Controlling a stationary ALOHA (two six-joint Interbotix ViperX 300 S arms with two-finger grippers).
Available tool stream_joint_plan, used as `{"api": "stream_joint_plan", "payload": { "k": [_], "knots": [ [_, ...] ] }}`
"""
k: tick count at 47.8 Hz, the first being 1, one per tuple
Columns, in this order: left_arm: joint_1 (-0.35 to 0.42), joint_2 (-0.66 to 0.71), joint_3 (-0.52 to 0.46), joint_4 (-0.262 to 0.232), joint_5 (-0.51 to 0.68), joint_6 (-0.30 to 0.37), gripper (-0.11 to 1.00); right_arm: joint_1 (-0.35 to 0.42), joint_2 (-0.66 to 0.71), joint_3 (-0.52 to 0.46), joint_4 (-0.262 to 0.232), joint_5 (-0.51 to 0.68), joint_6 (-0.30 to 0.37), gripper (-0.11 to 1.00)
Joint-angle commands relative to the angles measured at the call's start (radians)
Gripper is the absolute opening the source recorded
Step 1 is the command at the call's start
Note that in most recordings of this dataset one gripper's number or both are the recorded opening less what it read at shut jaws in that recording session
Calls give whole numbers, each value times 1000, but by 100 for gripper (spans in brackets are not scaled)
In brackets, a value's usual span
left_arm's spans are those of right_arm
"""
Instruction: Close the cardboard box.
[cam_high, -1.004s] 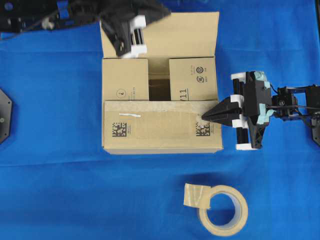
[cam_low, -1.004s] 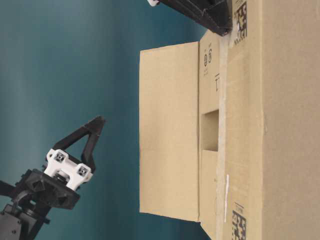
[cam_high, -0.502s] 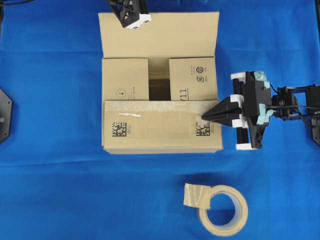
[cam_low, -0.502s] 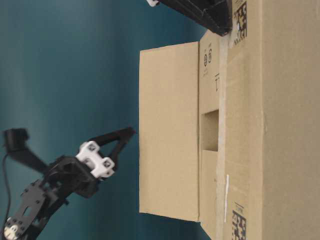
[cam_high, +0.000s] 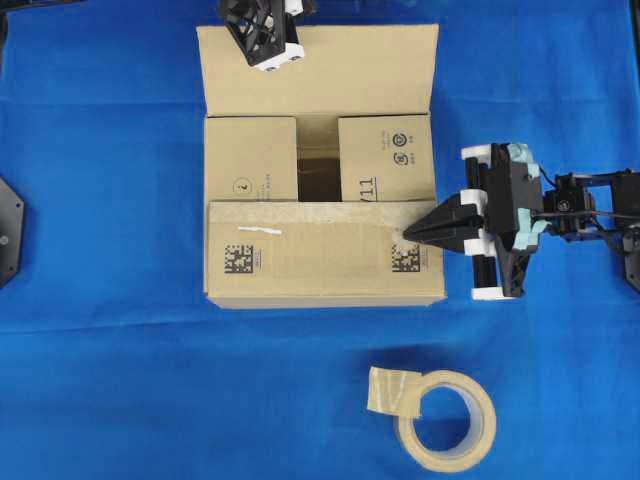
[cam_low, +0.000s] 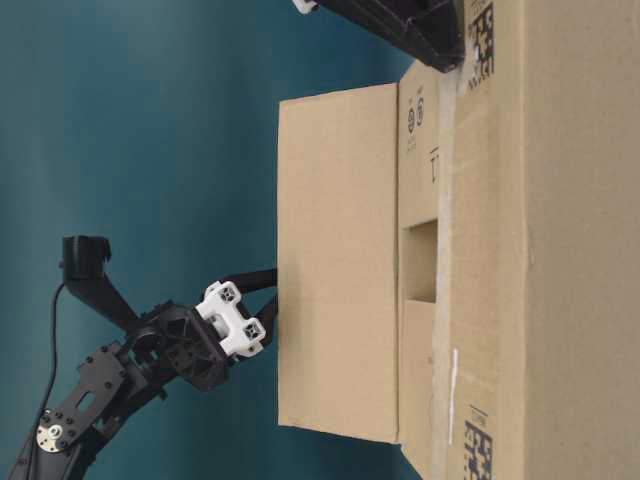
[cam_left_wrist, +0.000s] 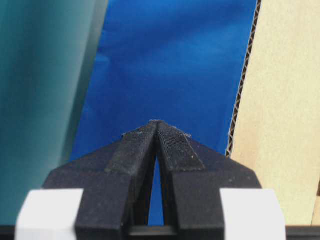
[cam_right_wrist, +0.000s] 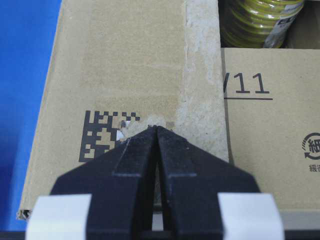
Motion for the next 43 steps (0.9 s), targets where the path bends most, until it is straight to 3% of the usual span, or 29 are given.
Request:
{"api": "stream_joint_plan", "payload": {
  "k": [1, 34, 43],
  "knots": [
    [-8, -20, -28, 0, 6, -2, 0, 2, -2, -17, -2, -5, 0, 0],
    [-210, -81, 25, -3, 112, -8, 0, 2, -2, -18, -2, -9, 0, 0],
    [-256, -106, 75, -3, 98, -74, 0, 2, -2, -18, -2, -9, -2, 0]
  ]
}}
